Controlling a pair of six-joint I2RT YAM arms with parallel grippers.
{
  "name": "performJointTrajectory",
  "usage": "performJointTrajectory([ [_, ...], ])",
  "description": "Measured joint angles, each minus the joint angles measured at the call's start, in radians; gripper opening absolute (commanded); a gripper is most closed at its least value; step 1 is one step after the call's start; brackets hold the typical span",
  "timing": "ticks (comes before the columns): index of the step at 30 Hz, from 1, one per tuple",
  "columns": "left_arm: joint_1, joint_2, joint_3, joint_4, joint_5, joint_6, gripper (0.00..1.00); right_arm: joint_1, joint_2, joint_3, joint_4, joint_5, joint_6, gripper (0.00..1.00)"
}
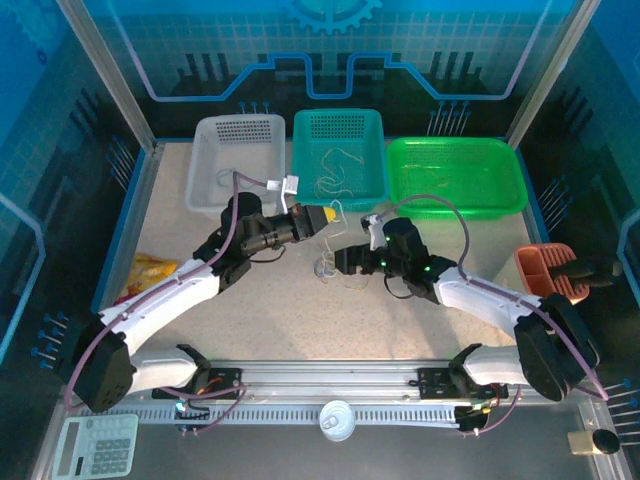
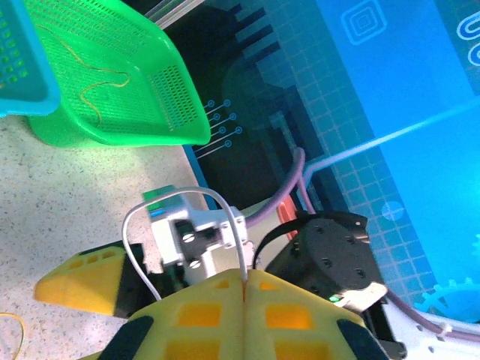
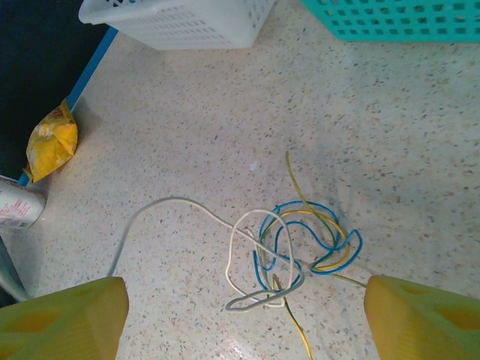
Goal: Untangle the cables
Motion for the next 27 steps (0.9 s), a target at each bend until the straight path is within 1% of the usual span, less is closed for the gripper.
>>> performJointTrajectory([
  [7,-0.003,-0.007,0.012,-0.007,0.0,-0.003,0.0,0.019,0.074,0.0,0.055,-0.005,0.011,0.81],
  [11,-0.004,-0.01,0.027,-0.021,0.0,-0.003,0.0,0.021,0.12,0.0,0.072,-0.004,0.016,0.78],
  [19,-0.009,-0.032,0.04,-0.045,-0.001,-0.002,0.0,0.021,0.161,0.0,0.089,-0.007,0.026,0.58],
  [20,-0.009,-0.035,0.043,-0.048,0.0,-0.001,0.0,0.02,0.16,0.0,0.092,-0.007,0.027,0.53],
  [21,-0.009,-0.039,0.045,-0.053,-0.001,0.001,0.0,0.019,0.16,0.0,0.093,-0.007,0.025,0.45],
  [24,-0.009,-0.055,0.068,-0.093,-0.008,0.024,0.0,0.004,0.156,-0.009,0.1,-0.007,0.032,0.13],
  [26,-0.008,-0.067,0.092,-0.119,-0.017,0.042,0.0,-0.01,0.15,-0.026,0.106,-0.007,0.035,0.0],
  [27,-0.008,-0.072,0.111,-0.132,-0.02,0.051,0.0,-0.019,0.147,-0.035,0.106,-0.007,0.04,0.0],
])
